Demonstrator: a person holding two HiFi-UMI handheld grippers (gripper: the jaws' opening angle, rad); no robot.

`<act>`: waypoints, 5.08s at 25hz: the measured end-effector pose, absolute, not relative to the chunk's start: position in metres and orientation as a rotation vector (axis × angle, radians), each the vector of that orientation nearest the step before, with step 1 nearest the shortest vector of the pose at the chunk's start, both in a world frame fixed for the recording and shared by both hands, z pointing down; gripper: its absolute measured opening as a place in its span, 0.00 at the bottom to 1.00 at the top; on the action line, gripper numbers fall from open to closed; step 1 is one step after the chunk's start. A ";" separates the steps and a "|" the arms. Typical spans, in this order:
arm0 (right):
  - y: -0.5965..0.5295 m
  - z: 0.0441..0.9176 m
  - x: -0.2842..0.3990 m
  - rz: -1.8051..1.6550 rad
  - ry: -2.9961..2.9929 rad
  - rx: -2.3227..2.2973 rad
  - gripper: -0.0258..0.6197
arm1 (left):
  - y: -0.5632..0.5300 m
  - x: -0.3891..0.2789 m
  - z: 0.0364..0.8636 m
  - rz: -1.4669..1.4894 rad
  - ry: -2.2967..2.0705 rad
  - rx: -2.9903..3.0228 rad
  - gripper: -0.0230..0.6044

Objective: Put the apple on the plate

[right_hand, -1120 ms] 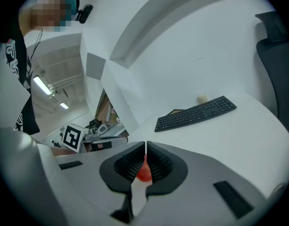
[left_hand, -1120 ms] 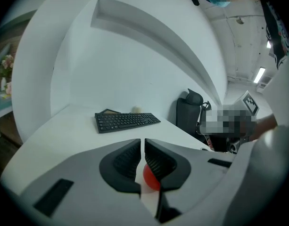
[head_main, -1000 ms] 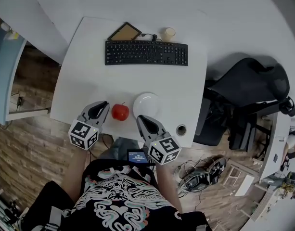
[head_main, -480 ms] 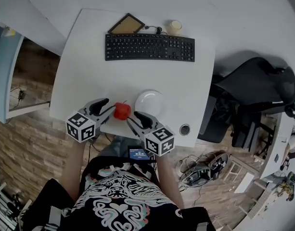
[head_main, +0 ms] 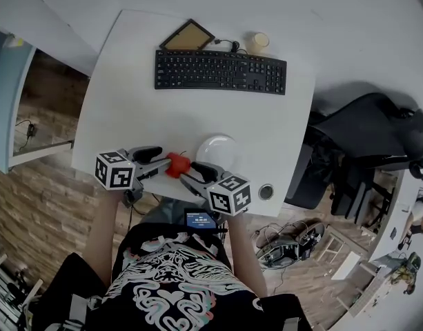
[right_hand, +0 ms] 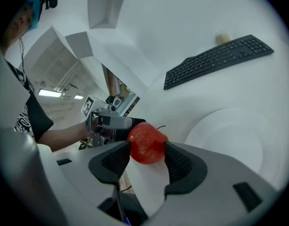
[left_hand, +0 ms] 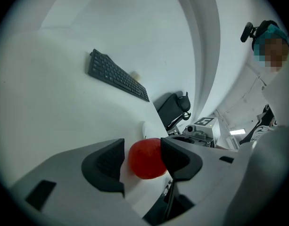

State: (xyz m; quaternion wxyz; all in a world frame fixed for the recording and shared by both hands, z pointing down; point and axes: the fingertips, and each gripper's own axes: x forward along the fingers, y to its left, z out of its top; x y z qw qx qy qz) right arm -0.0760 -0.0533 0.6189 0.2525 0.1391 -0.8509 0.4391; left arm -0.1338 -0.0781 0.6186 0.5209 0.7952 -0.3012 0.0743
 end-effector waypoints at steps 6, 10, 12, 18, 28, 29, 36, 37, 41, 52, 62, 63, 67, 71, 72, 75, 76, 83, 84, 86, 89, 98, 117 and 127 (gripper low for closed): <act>-0.044 0.629 -0.077 1.215 -2.278 0.315 0.43 | -0.071 -0.128 0.625 0.177 -0.621 1.871 0.44; -0.040 0.635 -0.077 1.194 -2.265 0.280 0.43 | -0.064 -0.125 0.630 0.182 -0.527 1.848 0.44; -0.038 0.635 -0.078 1.163 -2.262 0.258 0.43 | -0.061 -0.122 0.630 0.186 -0.478 1.835 0.44; -0.035 0.630 -0.078 1.024 -2.284 0.261 0.43 | -0.055 -0.120 0.624 0.233 -0.429 1.872 0.43; -0.061 0.583 -0.077 0.799 -2.439 0.399 0.43 | -0.081 -0.117 0.569 0.230 -0.493 2.153 0.43; -0.065 0.576 -0.076 0.763 -2.462 0.426 0.43 | -0.085 -0.116 0.561 0.220 -0.504 2.197 0.43; -0.085 0.532 -0.064 0.499 -2.550 0.595 0.43 | -0.103 -0.102 0.513 0.176 -0.537 2.453 0.43; -0.087 0.527 -0.063 0.461 -2.550 0.610 0.43 | -0.105 -0.100 0.509 0.187 -0.536 2.485 0.43; -0.089 0.516 -0.059 0.359 -2.544 0.657 0.43 | -0.105 -0.093 0.497 0.224 -0.523 2.580 0.43; -0.092 0.523 -0.028 0.328 -2.499 0.795 0.43 | -0.110 -0.064 0.505 0.324 -0.495 2.701 0.42; -0.092 0.567 0.009 0.377 -2.381 0.852 0.43 | -0.107 -0.023 0.557 0.423 -0.331 2.675 0.33; -0.092 0.570 0.012 0.383 -2.375 0.854 0.43 | -0.107 -0.019 0.560 0.428 -0.327 2.673 0.33; -0.097 0.586 0.025 0.379 -2.347 0.866 0.43 | -0.113 -0.006 0.573 0.463 -0.328 2.682 0.33; -0.111 0.597 0.032 0.340 -2.315 0.875 0.43 | -0.126 0.002 0.584 0.498 -0.362 2.716 0.33; -0.113 0.601 0.034 0.326 -2.305 0.873 0.43 | -0.127 0.004 0.588 0.515 -0.369 2.730 0.33; -0.111 0.614 0.039 0.311 -2.276 0.853 0.43 | -0.125 0.009 0.600 0.568 -0.368 2.755 0.33; -0.110 0.616 0.040 0.315 -2.273 0.849 0.43 | -0.124 0.010 0.602 0.570 -0.363 2.754 0.32; -0.096 0.619 0.042 0.389 -2.281 0.842 0.43 | -0.110 0.012 0.602 0.555 -0.344 2.738 0.33; -0.094 0.618 0.042 0.394 -2.278 0.841 0.43 | -0.107 0.012 0.603 0.564 -0.341 2.737 0.33; -0.088 0.618 0.041 0.390 -2.274 0.836 0.43 | -0.099 0.010 0.606 0.588 -0.337 2.738 0.33; -0.080 0.621 0.040 0.364 -2.253 0.833 0.43 | -0.088 0.007 0.615 0.625 -0.350 2.733 0.33; -0.069 0.618 0.047 0.449 -2.234 0.918 0.43 | -0.088 0.004 0.614 0.666 -0.560 2.767 0.34; -0.073 0.594 0.056 0.495 -2.296 1.096 0.42 | -0.089 -0.006 0.592 0.513 -0.829 2.723 0.34; -0.055 0.558 0.075 0.495 -2.370 1.255 0.09 | -0.077 -0.030 0.561 0.457 -1.074 2.671 0.06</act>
